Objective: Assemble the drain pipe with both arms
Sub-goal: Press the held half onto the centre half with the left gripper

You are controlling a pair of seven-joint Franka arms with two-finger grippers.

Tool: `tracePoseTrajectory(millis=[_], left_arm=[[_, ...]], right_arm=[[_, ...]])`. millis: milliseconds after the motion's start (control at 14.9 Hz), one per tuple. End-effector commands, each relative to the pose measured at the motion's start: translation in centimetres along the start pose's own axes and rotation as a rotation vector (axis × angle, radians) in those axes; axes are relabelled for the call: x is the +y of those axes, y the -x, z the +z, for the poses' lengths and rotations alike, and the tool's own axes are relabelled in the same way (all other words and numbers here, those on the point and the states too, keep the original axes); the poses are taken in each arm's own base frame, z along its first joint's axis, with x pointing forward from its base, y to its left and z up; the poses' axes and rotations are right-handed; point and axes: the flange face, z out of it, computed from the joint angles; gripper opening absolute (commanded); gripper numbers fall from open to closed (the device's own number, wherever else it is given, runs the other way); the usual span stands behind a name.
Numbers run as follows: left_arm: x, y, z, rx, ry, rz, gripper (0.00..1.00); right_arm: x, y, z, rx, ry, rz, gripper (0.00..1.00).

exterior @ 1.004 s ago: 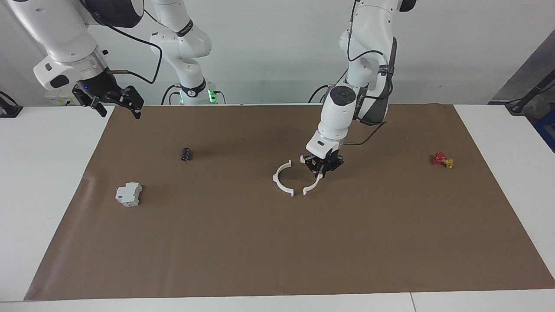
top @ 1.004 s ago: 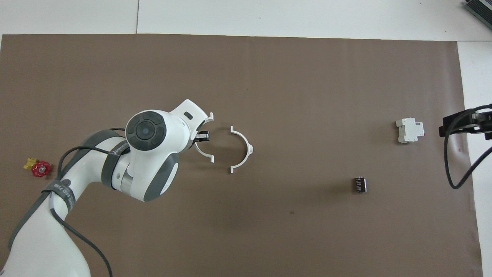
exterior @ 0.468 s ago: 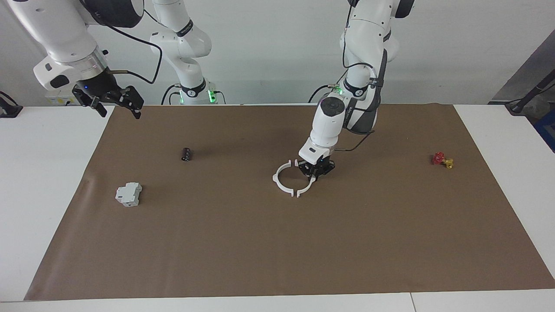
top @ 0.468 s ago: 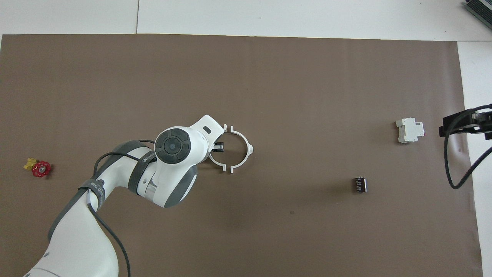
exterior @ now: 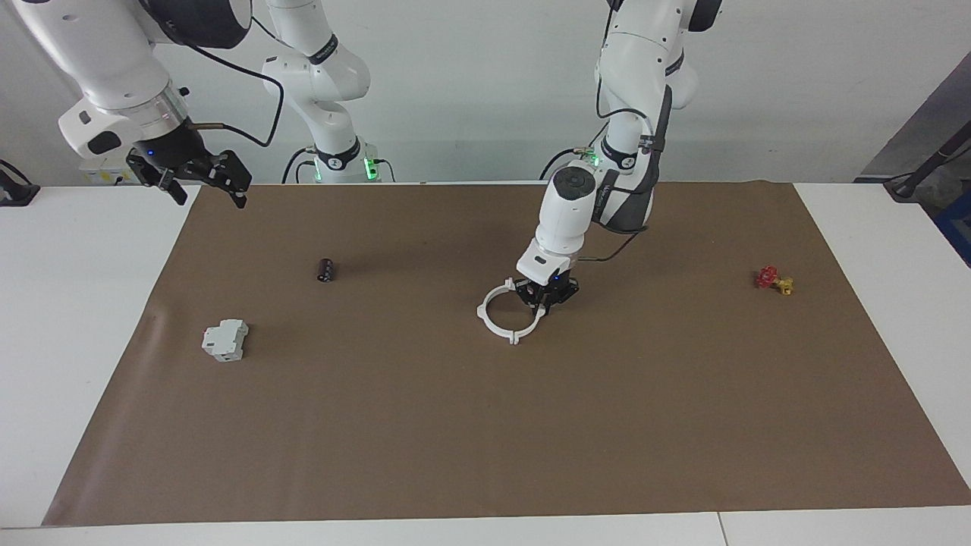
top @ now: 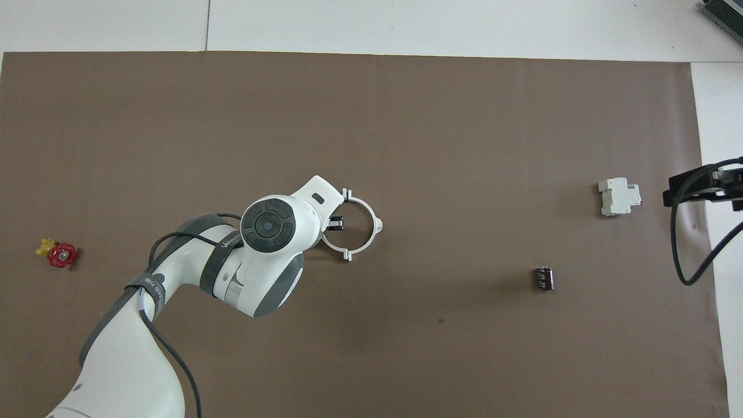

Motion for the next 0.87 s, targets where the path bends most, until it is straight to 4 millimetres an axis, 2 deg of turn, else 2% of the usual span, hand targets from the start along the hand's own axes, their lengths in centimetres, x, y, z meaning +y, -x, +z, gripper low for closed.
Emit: tracePoseTrajectory(millis=[0,803], left_arm=[[-0.33,0.56,0.41,0.015,-0.007,-0.009,0.00],[-0.21,1.51,1.11,0.004,-0.013,-0.003,0.00]], right_arm=[[-0.08,0.39,-0.23,-0.004,-0.017,0.012,1.00],[-0.08,0.39,-0.23,-0.004,-0.017,0.012,1.00]])
